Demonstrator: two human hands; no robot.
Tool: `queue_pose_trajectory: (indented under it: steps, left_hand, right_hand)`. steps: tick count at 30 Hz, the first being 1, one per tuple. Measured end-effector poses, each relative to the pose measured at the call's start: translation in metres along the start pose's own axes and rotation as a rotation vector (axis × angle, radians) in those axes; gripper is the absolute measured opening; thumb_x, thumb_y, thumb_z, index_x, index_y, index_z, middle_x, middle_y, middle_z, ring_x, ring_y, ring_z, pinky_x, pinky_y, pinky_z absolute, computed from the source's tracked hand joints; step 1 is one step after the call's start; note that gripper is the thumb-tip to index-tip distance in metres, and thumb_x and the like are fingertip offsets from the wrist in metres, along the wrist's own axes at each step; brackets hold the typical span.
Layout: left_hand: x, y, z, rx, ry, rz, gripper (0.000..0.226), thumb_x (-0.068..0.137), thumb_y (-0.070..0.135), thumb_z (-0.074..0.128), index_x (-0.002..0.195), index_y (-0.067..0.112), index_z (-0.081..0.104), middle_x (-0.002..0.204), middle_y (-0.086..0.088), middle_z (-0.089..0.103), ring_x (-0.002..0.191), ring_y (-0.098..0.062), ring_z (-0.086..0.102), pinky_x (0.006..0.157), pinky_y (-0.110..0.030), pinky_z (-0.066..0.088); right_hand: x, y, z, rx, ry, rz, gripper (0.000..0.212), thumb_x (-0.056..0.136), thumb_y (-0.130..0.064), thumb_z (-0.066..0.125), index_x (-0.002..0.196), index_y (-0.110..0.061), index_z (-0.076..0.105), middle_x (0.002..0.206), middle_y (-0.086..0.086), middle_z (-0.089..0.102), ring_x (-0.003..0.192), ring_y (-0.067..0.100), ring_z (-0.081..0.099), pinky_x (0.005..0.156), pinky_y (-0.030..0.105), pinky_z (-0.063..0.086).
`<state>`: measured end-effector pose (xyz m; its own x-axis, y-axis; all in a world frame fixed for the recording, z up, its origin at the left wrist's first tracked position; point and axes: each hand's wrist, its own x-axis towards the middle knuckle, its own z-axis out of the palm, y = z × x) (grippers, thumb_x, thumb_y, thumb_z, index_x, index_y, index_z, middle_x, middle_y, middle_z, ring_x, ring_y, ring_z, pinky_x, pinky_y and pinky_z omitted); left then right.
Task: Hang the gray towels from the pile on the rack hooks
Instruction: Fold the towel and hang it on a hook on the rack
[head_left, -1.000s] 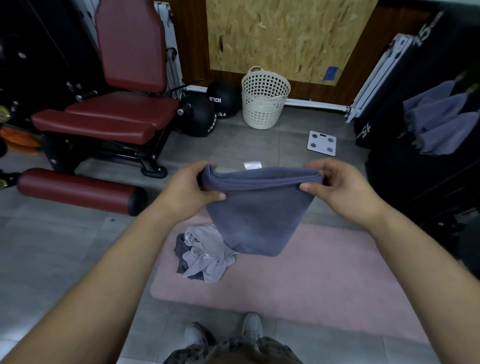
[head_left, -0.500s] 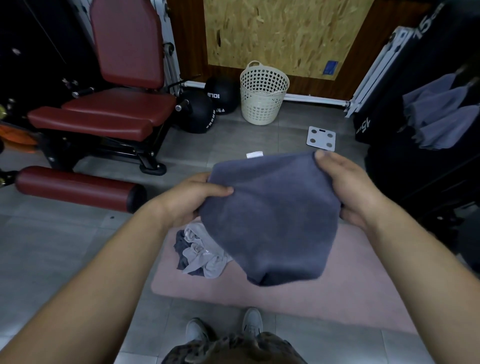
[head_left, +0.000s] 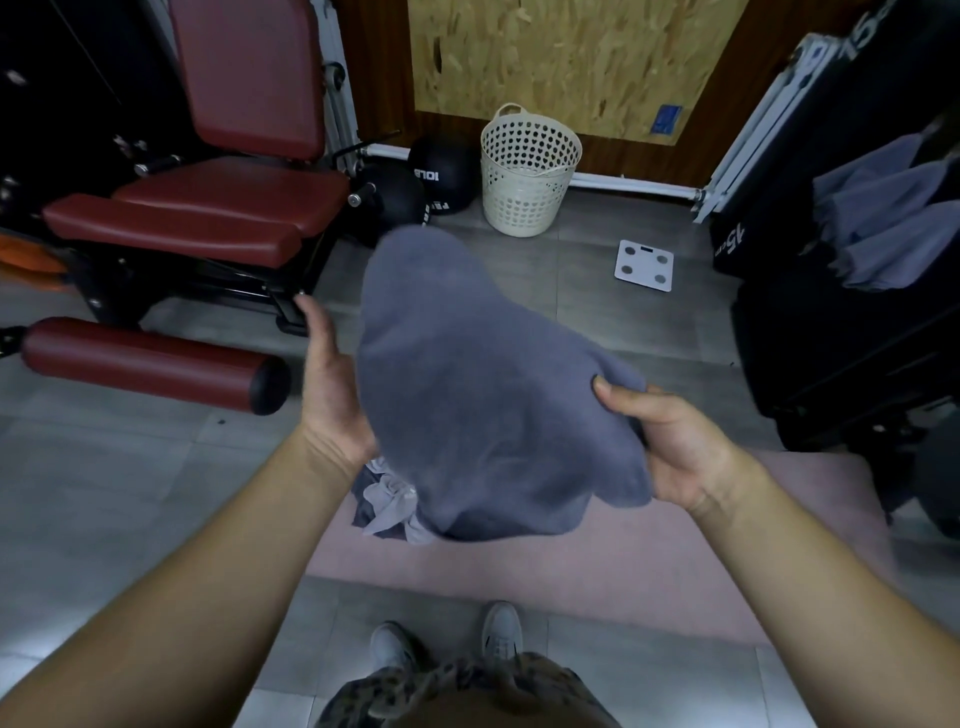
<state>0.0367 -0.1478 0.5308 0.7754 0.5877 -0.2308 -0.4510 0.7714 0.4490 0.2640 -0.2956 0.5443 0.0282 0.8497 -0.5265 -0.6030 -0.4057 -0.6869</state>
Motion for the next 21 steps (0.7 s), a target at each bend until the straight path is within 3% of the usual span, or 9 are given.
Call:
queue_pose_trajectory:
  steps: [2,5,7,9,10,12,14,18,21]
  left_hand:
    - [0.002,-0.014,-0.014,0.028,0.113,-0.112,0.085,0.085,0.084,0.035,0.113,0.016,0.076,0.122,-0.011,0.070,0.116,-0.031,0.066,0.096,-0.044,0.052]
    - [0.000,-0.025,-0.029,0.125,0.039,-0.277,0.119,0.059,0.097,0.040,0.142,0.013,0.055,0.148,-0.018,0.050,0.138,-0.038,0.046,0.116,-0.055,0.031]
    - [-0.003,-0.026,-0.033,0.207,0.031,-0.306,0.126,0.049,0.091,0.060,0.142,0.007,0.052,0.145,-0.022,0.051,0.136,-0.039,0.047,0.114,-0.055,0.034]
    - [-0.001,-0.024,-0.037,0.312,0.063,-0.346,0.099,0.044,0.058,0.095,0.121,0.003,0.069,0.122,-0.019,0.068,0.114,-0.033,0.066,0.097,-0.045,0.053]
    - [-0.001,-0.021,-0.036,0.341,0.077,-0.364,0.077,0.046,0.039,0.099,0.110,0.003,0.075,0.110,-0.017,0.073,0.102,-0.030,0.071,0.088,-0.040,0.058]
    - [-0.002,-0.017,-0.028,0.351,0.134,-0.384,0.047,0.061,0.019,0.088,0.102,0.001,0.076,0.100,-0.015,0.075,0.091,-0.028,0.073,0.082,-0.036,0.060]
    - [0.002,-0.014,-0.025,0.355,0.244,-0.372,0.033,0.073,0.016,0.071,0.101,-0.002,0.074,0.097,-0.016,0.074,0.088,-0.030,0.071,0.081,-0.035,0.059]
    - [0.001,-0.010,-0.020,0.253,0.313,-0.298,0.030,0.082,0.023,0.059,0.098,0.001,0.071,0.094,-0.017,0.070,0.084,-0.031,0.068,0.081,-0.036,0.055]
    - [-0.002,-0.013,-0.027,0.169,0.294,-0.167,0.044,0.082,0.036,0.064,0.110,0.002,0.070,0.105,-0.017,0.069,0.094,-0.032,0.068,0.088,-0.039,0.056]
  right_hand:
    - [0.005,-0.005,0.004,0.032,0.024,0.031,0.038,0.091,-0.016,0.062,0.126,0.000,0.064,0.117,0.021,0.069,0.107,0.033,0.068,0.092,0.042,0.057]
    - [0.013,-0.010,-0.002,0.031,0.104,0.067,0.041,0.092,-0.023,0.058,0.124,0.000,0.067,0.125,0.022,0.065,0.115,0.035,0.064,0.102,0.046,0.050]
    - [0.014,-0.014,-0.010,0.056,0.136,0.036,0.035,0.091,-0.024,0.058,0.110,0.001,0.074,0.118,0.021,0.068,0.108,0.033,0.068,0.098,0.044,0.053]
    - [0.013,-0.015,-0.016,0.108,0.099,-0.043,0.040,0.091,-0.028,0.055,0.115,0.000,0.071,0.120,0.020,0.068,0.110,0.032,0.067,0.097,0.043,0.054]
    - [0.012,-0.013,-0.016,0.115,0.078,-0.058,0.045,0.092,-0.030,0.054,0.122,0.000,0.067,0.122,0.019,0.068,0.112,0.031,0.066,0.097,0.042,0.054]
    - [0.014,-0.001,-0.019,0.017,0.100,-0.045,0.048,0.091,-0.026,0.058,0.133,-0.001,0.059,0.125,0.018,0.068,0.113,0.029,0.066,0.095,0.039,0.056]
    - [0.017,0.014,-0.020,-0.086,0.145,-0.035,0.046,0.089,-0.014,0.063,0.133,-0.002,0.059,0.124,0.017,0.068,0.109,0.028,0.068,0.090,0.038,0.058]
    - [0.021,0.015,-0.016,-0.009,0.238,-0.144,0.022,0.087,-0.002,0.063,0.109,-0.003,0.069,0.100,0.011,0.075,0.092,0.023,0.071,0.077,0.031,0.060]
    - [0.025,-0.001,-0.013,0.041,0.328,-0.252,0.030,0.091,0.000,0.062,0.120,-0.008,0.062,0.098,0.008,0.075,0.089,0.020,0.072,0.075,0.031,0.061]
